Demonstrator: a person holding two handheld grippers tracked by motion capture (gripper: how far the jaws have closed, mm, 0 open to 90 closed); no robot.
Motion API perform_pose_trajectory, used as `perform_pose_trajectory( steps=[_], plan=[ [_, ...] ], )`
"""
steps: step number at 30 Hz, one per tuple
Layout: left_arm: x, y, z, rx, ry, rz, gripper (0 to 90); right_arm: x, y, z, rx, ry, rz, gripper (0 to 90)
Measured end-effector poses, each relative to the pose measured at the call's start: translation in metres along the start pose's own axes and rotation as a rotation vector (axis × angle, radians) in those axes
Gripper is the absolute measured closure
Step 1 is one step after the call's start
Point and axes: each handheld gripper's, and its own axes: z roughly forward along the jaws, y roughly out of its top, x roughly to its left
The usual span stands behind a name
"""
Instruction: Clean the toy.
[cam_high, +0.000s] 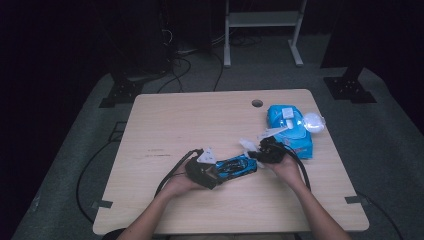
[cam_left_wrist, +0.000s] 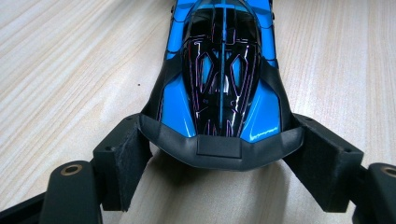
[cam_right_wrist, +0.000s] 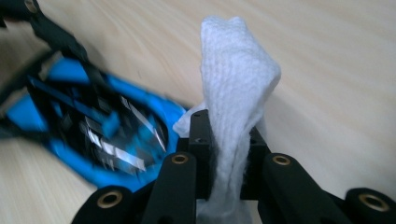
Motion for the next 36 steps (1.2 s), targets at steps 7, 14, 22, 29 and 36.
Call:
perform_pose_trajectory(
  steps=[7, 14, 22, 29, 36],
  plan=[
    [0.0, 0.0, 0.001, 0.002, 0.003, -0.006, 23.9, 0.005, -0.026, -0.019, -0.014, 0.096, 0.048, 79.6],
    [0.0, 0.002, 0.003, -0.004, 0.001, -0.01, 24.0, 0.025, -0.012, -0.022, -0.016, 0.173, -0.027, 79.5],
    [0.006, 0.0, -0.004, -0.026, -0.056, -0.086, 17.2, 0.025, -0.014, -0.011, -0.023, 0.197, -0.014, 79.8],
    [0.013, 0.001, -0.01, -0.104, -0.106, -0.176, 16.5, 0.029, -0.018, -0.011, -0.047, 0.176, -0.037, 80.1],
    [0.019, -0.002, -0.004, -0.114, -0.062, -0.269, 22.8, 0.031, -0.022, -0.012, -0.071, 0.17, -0.049, 80.7]
  ],
)
